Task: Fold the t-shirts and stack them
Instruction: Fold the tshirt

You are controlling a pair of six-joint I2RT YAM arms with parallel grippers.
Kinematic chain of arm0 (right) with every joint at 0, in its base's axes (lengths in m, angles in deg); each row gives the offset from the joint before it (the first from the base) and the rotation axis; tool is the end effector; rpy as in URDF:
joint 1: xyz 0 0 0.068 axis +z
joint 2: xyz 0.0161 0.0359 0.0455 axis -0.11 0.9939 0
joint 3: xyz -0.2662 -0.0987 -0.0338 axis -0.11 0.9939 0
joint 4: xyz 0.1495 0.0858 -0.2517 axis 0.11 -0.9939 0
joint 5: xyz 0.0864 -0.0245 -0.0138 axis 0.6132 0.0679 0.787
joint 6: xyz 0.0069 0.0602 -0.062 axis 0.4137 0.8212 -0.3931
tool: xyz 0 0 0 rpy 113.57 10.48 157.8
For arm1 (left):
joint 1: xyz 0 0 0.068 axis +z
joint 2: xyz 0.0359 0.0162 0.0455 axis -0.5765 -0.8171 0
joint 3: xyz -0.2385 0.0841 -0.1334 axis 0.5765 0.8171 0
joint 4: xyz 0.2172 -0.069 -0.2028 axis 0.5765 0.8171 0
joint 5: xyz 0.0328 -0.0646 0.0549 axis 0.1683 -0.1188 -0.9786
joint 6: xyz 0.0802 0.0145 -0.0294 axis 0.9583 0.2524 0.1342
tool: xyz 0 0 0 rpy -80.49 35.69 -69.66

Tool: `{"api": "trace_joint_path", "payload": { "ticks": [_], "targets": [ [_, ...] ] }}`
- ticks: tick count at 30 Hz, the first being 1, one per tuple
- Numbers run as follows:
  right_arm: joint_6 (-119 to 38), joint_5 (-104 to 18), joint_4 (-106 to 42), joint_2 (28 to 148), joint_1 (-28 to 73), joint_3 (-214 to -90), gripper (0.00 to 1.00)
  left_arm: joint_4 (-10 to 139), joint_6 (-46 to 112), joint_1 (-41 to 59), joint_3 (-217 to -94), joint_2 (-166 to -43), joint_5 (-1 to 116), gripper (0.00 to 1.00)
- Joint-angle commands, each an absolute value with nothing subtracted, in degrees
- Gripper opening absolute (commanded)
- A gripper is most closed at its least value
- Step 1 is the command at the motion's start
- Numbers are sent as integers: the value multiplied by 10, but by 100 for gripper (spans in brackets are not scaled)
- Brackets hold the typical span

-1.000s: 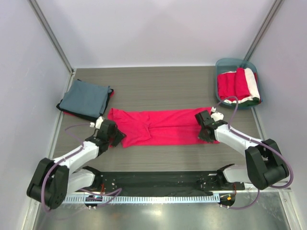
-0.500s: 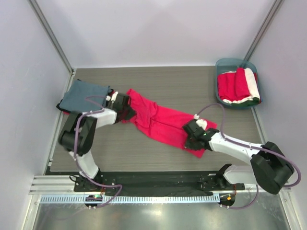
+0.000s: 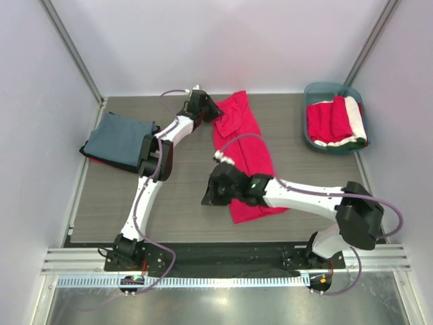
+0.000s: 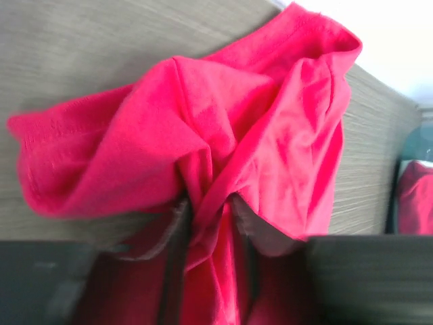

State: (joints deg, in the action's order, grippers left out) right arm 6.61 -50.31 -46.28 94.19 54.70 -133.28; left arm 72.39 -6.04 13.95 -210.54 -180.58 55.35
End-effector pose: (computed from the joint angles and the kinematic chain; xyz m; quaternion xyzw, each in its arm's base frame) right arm 0.1906 0.3445 0.1879 -0.0564 0.9231 0.3214 0.2035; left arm 0.6341 -0.2551 0.1009 -0.1968 0.8450 -0.3284 0.3735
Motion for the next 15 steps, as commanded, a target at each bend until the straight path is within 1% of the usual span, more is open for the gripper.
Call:
{"api": "trace_joint_path", "payload": {
  "ticks": [1,2,3,4,5,7,8,10,13,15],
  "targets": [
    [14,-481,-451,872,473,-1330,18,769,-22,156,-2168,-1819,575,36],
    [6,-466,-457,850,448,-1325,18,758,-23,167,-2167,-1819,576,47],
    [-8,-459,-464,840,400,-1319,18,745,-27,174,-2167,-1820,578,52],
    [-22,-458,-477,831,381,-1320,18,740,-29,179,-2168,-1820,583,54],
    [-51,-476,-512,821,366,-1322,19,738,-30,189,-2169,-1818,590,60],
    [-78,-495,-544,799,334,-1330,21,731,-24,199,-2157,-1799,608,62],
    [-96,-534,-582,796,329,-1333,22,712,-9,200,-2146,-1787,615,63],
    [-103,-545,-608,794,302,-1329,22,706,7,204,-2123,-1748,641,63],
    [-101,-531,-625,794,258,-1298,21,711,37,204,-2075,-1680,619,67],
    [-91,-547,-625,791,241,-1268,22,718,60,204,-2035,-1642,605,70]
  ]
}}
